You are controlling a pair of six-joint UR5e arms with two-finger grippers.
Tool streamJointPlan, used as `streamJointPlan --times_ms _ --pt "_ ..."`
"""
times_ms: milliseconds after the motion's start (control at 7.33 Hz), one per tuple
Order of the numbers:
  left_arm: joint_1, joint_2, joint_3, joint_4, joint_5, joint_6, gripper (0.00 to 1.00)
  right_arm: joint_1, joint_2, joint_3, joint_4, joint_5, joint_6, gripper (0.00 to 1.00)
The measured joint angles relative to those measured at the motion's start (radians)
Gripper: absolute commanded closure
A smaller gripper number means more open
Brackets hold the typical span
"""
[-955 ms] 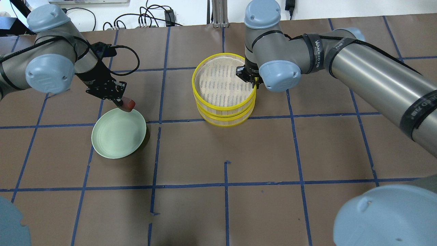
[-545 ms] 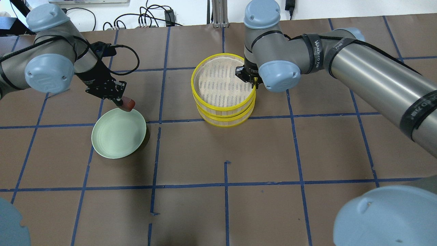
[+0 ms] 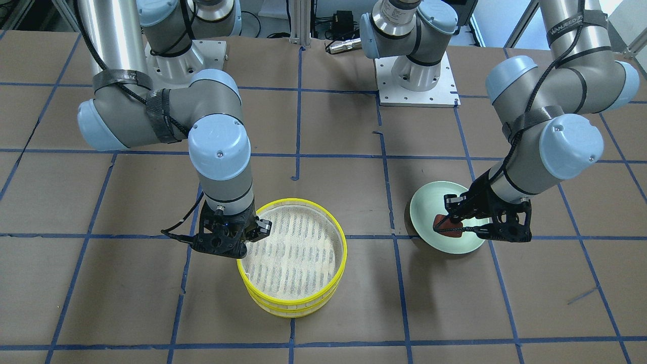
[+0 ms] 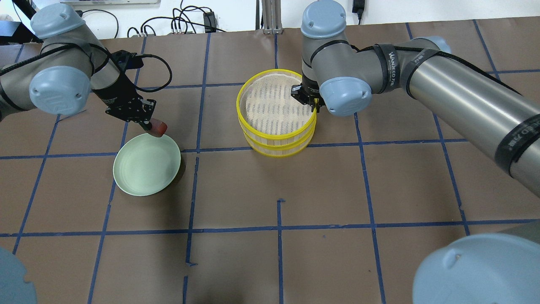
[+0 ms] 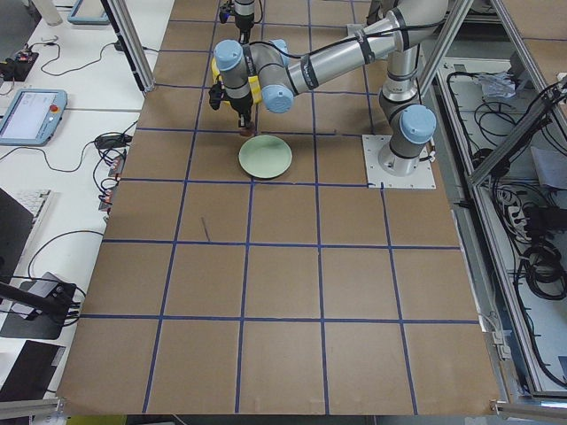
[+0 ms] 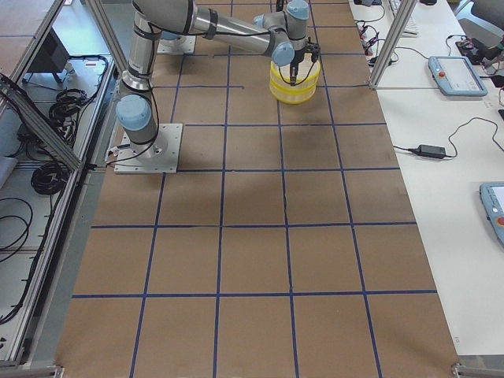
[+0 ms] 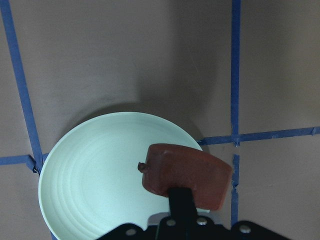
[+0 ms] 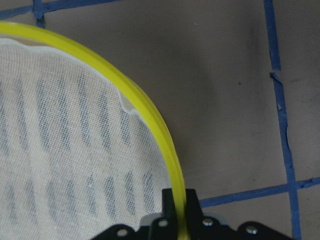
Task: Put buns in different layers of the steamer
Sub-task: 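Lift the brown bun above the plate with the left gripper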
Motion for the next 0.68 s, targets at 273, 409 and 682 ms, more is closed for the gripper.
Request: streamJointPlan --times_ms 273,409,682 --pt "0.000 0.000 0.002 0.000 0.000 -0.005 0.99 0.001 0.000 0.003 0.002 0.001 -0.002 0.18" --pt "0.000 0.001 0.004 -0.001 0.001 -0.006 0.99 0.002 0.004 0.005 -0.001 0.001 -0.003 0.00" --pt "-0.009 0.006 0.010 -0.003 0.001 -0.044 0.98 0.001 -0.001 0.000 -0.003 0.002 -0.012 0.00"
